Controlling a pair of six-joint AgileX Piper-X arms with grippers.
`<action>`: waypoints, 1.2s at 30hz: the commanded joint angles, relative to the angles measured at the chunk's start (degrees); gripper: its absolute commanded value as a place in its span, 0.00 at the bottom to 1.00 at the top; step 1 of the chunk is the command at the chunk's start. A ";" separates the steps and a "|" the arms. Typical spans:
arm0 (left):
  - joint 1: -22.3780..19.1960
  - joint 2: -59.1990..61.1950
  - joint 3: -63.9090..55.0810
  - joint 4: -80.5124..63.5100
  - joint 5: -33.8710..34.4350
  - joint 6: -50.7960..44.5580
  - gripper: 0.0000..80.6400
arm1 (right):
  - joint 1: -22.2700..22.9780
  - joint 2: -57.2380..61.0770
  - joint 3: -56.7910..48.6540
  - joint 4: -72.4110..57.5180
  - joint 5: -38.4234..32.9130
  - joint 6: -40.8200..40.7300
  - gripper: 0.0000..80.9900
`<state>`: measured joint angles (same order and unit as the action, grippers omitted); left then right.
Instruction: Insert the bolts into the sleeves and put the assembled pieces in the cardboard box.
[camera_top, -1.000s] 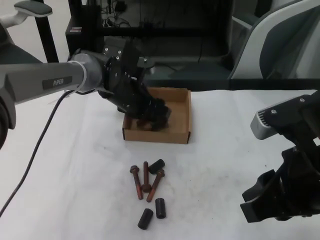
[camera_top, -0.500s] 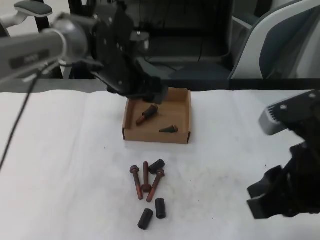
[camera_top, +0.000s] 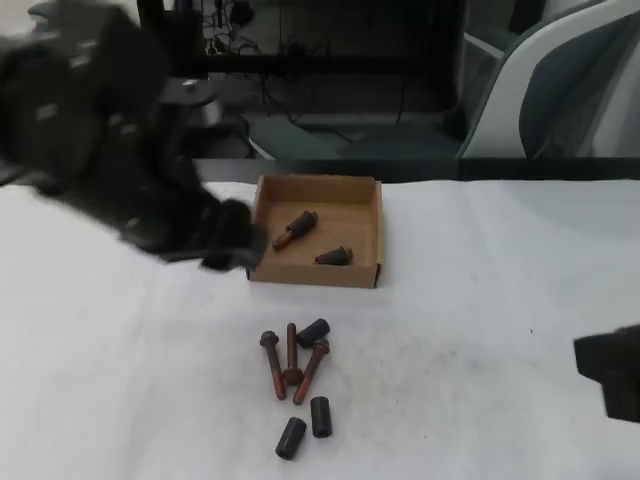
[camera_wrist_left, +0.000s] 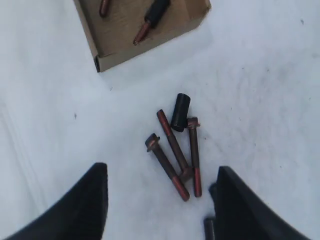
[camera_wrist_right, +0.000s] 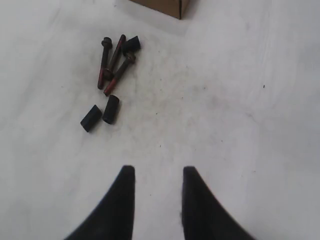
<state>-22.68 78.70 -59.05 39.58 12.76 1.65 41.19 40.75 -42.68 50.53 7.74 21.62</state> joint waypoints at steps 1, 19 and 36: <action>-0.27 -11.81 8.48 -2.41 -0.77 -2.43 0.77 | -0.21 -5.00 4.32 -3.89 0.24 2.95 0.41; -0.21 -54.30 26.87 -4.65 -0.78 -11.32 0.77 | -0.21 -15.66 14.49 -12.13 -1.09 5.41 0.41; -0.21 -54.49 26.87 -4.67 -0.78 -11.76 0.77 | -0.21 -2.17 9.10 -10.05 -13.15 15.64 0.41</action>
<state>-22.68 24.58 -32.23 35.07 12.78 -10.06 41.19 34.47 -31.14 38.90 -3.62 36.56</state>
